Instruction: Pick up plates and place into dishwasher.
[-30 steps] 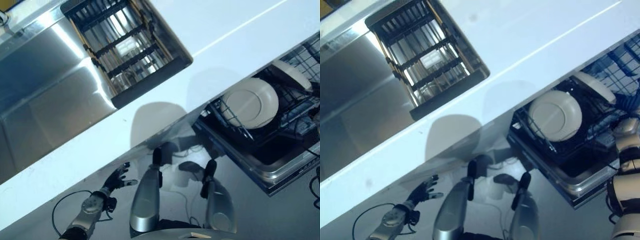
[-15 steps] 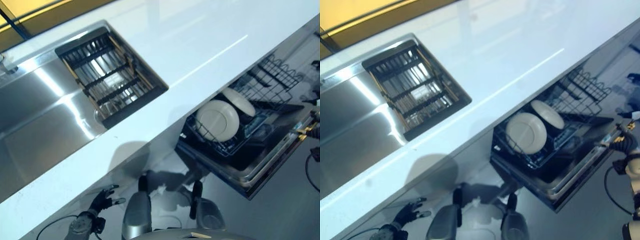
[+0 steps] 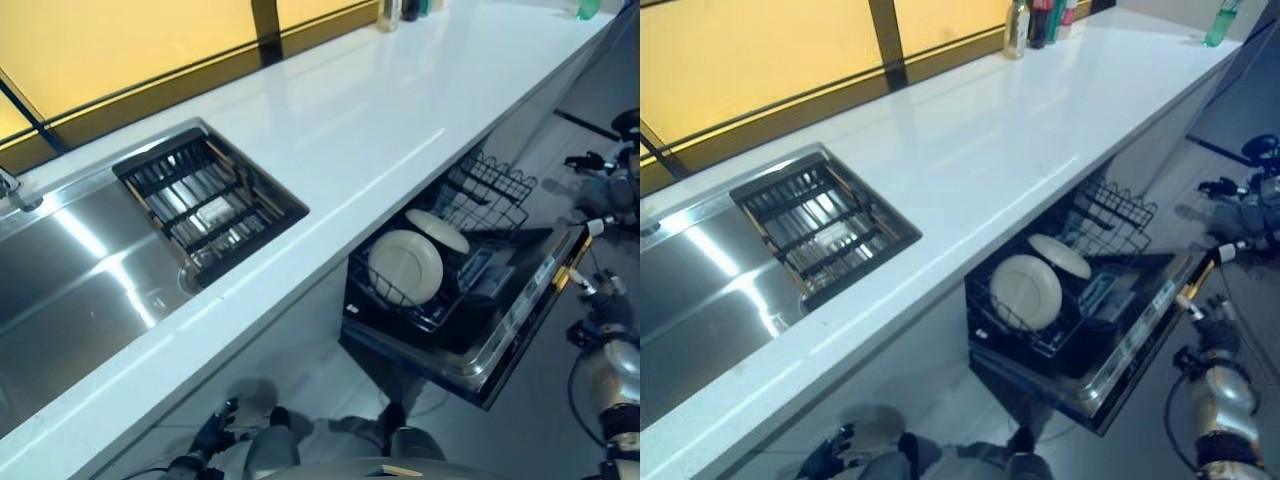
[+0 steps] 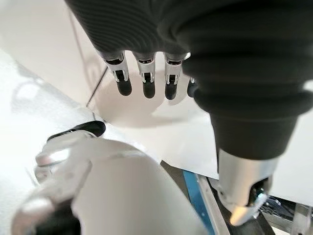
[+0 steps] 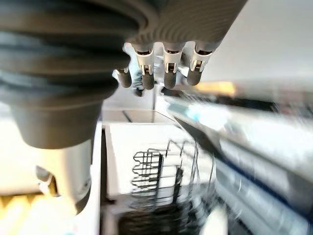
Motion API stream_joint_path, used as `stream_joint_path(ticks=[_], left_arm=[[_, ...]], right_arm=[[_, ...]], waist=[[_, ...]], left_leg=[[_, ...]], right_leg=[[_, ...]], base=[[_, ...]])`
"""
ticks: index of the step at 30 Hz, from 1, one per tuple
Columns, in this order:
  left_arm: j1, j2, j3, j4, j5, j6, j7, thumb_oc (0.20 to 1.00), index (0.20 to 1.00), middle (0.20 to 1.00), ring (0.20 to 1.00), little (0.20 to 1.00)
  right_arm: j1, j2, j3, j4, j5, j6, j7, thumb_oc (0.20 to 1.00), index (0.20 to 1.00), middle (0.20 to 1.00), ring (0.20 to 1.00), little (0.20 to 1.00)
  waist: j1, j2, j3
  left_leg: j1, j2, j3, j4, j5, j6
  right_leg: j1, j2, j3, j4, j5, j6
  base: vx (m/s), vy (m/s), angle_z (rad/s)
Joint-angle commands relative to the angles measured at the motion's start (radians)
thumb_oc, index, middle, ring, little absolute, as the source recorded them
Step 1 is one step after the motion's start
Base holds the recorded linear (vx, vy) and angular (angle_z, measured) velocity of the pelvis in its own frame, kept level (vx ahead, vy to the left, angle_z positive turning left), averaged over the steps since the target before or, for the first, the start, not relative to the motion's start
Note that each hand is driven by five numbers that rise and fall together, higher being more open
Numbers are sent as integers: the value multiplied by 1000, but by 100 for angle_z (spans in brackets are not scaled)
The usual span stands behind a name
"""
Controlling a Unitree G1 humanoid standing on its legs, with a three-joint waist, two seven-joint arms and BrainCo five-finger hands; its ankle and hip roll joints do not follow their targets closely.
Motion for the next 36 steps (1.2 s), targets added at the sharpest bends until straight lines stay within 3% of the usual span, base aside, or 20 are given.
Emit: stream_joint_path(ticks=[1,7,16,23,28,36], left_arm=[[-19,3,-22,4,29,-47,53,1000,1000,1000,1000,1000],[-33,2,-81,-36,8,-58,75,1000,1000,1000,1000,1000],[-39,25,-131,-89,-46,-93,61,1000,1000,1000,1000,1000],[-17,28,-168,-116,-59,-91,69,1000,1000,1000,1000,1000],[-24,19,-201,-129,-66,-92,74,1000,1000,1000,1000,1000],[-40,21,-246,-151,-105,-100,80,1000,1000,1000,1000,1000]], right_arm=[[-72,-7,-14,-50,79,-34,-73,1000,1000,1000,1000,1000],[-183,30,27,49,171,-4,-185,1000,1000,1000,1000,1000],[-361,-53,10,324,244,-12,-279,1000,1000,1000,1000,1000],[-390,-59,2,411,278,-26,-250,1000,1000,1000,1000,1000],[-409,-36,-9,441,441,-27,-122,1000,1000,1000,1000,1000],[-466,-20,5,517,453,6,-112,1000,1000,1000,1000,1000]], waist=[[16,-4,10],[51,23,39],[100,62,94],[112,84,107],[111,113,125],[117,146,147]], left_leg=[[-70,47,-26,116,-71,-5],[-99,47,-62,122,-54,-14],[-162,40,-112,146,-30,-20],[-177,30,-128,166,-33,-18],[-194,20,-136,179,-32,-18],[-212,8,-136,186,-26,-16]], right_leg=[[38,-28,-23,52,-112,12],[37,-31,-51,78,-126,4],[3,-42,-87,133,-136,-12],[-5,-50,-84,155,-138,-14],[-26,-60,-76,177,-140,-15],[-52,-74,-78,192,-136,-13]], base=[[51,-13,2],[16,-8,8],[-35,34,19],[20,33,13],[-10,67,3],[-15,49,3]])
